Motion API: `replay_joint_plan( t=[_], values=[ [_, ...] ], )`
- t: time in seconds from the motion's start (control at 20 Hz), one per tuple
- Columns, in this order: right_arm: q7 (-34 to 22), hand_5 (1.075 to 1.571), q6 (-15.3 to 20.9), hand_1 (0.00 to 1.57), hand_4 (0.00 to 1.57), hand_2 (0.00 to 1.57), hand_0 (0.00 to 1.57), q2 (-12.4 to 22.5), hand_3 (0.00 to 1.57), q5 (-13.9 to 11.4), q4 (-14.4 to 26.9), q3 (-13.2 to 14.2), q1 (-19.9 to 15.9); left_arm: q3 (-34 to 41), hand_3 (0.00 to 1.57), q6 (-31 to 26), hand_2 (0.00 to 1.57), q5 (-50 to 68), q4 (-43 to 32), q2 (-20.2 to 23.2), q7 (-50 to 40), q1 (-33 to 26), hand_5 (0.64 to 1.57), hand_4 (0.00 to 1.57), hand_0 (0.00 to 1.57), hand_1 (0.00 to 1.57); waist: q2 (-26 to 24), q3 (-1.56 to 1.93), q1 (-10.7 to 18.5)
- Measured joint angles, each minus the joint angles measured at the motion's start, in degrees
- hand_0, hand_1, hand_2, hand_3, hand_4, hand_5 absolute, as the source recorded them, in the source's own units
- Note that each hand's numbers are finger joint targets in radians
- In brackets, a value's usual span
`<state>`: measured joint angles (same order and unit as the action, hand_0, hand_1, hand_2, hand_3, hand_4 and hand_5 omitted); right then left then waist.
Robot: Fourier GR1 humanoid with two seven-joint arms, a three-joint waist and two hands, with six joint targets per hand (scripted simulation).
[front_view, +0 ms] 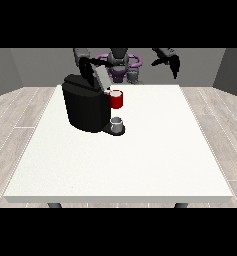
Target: Insert the coffee pod into the coffee machine and close the lid
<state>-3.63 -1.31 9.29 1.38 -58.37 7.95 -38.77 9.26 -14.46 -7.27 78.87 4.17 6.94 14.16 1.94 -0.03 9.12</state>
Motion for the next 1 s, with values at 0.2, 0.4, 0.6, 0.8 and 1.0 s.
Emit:
replay_joint_plan(
  t=[0.2, 0.4, 0.6, 0.8, 1.0],
  values=[
    [0.86, 1.571, 0.81, 0.0, 0.21, 0.0, 0.0, 0.25, 0.0, -1.0, 1.04, -0.3, -2.09, -0.02, 0.0, 0.45, 0.0, 0.04, 0.64, 0.7, 0.1, -0.47, 1.571, 0.36, 0.0, 0.0, 1.33, 0.04, 0.23],
    [-1.43, 1.571, 1.36, 0.0, 0.04, 0.0, 0.0, 0.72, 0.0, -2.23, 1.84, -1.08, -4.95, -0.47, 0.0, 0.48, 0.0, 0.28, 0.96, 0.68, -0.6, -0.04, 1.571, 0.38, 0.0, 0.0, 2.04, 0.25, 0.79],
    [-4.79, 1.571, 1.76, 0.0, 0.0, 0.0, 0.0, 0.96, 0.0, -3.09, 2.18, -1.76, -6.85, -1.11, 0.0, 0.58, 0.0, 0.1, 0.7, 0.39, -0.84, 0.07, 1.571, 0.33, 0.0, 0.0, 2.24, 0.54, 1.02],
    [-5.83, 1.571, 2.25, 0.0, 0.0, 0.0, 0.0, 2.13, 0.0, -3.64, 2.06, -1.36, -8.43, -2.03, 0.0, 0.62, 0.0, -0.07, 1.54, 0.03, -1.58, 1.19, 1.571, 0.33, 0.0, 0.0, 3.45, 0.69, 2.2],
    [-7.52, 1.571, 3.58, 0.0, 0.09, 0.0, 0.0, 2.92, 0.0, -5.67, 1.81, -2.16, -9.58, -2.49, 0.0, 0.7, 0.0, -0.21, 1.27, -0.23, -2.08, 2.19, 1.571, 0.36, 0.0, 0.0, 3.96, 0.97, 2.9]
  ],
)
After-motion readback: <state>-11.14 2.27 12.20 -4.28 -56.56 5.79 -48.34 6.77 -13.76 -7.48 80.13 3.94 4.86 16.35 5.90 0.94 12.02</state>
